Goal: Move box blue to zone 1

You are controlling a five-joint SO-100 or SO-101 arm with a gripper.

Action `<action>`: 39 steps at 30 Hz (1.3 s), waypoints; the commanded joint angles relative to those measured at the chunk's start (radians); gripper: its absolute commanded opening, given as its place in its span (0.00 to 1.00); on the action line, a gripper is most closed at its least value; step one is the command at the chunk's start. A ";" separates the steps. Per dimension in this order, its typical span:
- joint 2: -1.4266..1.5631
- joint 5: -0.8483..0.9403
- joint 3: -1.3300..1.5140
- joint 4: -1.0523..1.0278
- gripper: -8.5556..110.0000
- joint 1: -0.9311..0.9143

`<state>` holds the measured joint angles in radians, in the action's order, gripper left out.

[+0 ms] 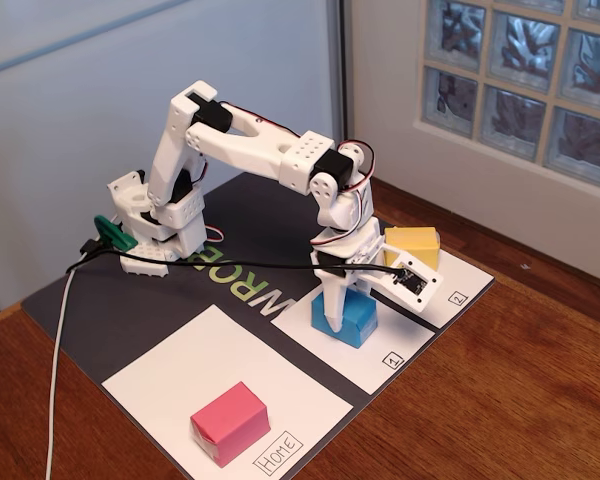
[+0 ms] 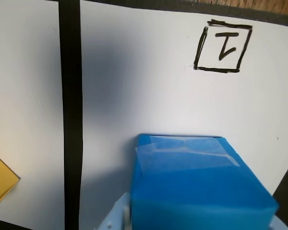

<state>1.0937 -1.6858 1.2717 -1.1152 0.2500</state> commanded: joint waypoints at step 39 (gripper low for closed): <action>1.005 0.440 0.459 -0.488 0.07 -0.336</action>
<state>1.8592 -1.2778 1.4404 -1.6966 -0.0245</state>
